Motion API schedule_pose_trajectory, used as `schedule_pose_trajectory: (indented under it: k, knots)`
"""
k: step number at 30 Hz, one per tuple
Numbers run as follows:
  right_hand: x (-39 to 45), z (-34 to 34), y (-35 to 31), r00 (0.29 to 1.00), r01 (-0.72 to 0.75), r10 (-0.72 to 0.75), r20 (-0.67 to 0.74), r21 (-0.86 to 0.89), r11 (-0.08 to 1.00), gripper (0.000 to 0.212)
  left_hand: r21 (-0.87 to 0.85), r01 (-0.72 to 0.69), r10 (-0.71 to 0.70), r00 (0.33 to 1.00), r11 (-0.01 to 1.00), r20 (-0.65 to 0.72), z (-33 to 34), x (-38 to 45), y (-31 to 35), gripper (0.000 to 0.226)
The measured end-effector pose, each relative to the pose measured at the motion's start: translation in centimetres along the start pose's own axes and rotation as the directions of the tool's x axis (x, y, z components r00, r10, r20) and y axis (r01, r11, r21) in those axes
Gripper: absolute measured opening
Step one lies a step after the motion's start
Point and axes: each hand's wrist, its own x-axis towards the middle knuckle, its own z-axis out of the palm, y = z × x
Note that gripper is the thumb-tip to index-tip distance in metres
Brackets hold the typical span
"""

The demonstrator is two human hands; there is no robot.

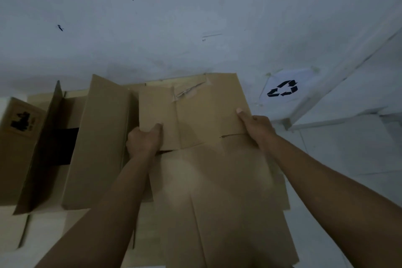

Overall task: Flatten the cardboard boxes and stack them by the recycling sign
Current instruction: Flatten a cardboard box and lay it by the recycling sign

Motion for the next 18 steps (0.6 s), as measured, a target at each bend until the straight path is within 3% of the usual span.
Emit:
schedule_pose_trajectory:
  k: [3,8,13,18]
  knots:
    - [0.7,1.9,0.1,0.999,-0.006,0.006,0.051,0.007,1.0,0.059,0.098,-0.019,0.028,0.995,0.995,-0.095,-0.5,0.1,-1.2,0.06]
    - [2.3,2.7,2.7,0.999,-0.042,0.045,0.027,-0.115,0.992,0.087,0.119,-0.022,0.017,0.999,0.993,0.048,1.1,0.6,-1.9,0.046]
    - [2.7,2.8,4.9,0.999,-0.042,0.039,-0.031,-0.11,0.993,0.069,0.155,-0.015,0.0,0.995,0.988,0.097,3.4,1.3,-3.3,0.055]
    - [2.0,2.5,8.0,0.995,-0.081,0.074,-0.061,-0.125,0.989,0.089,0.374,0.025,-0.037,0.999,0.927,0.026,3.8,1.3,-5.0,0.079]
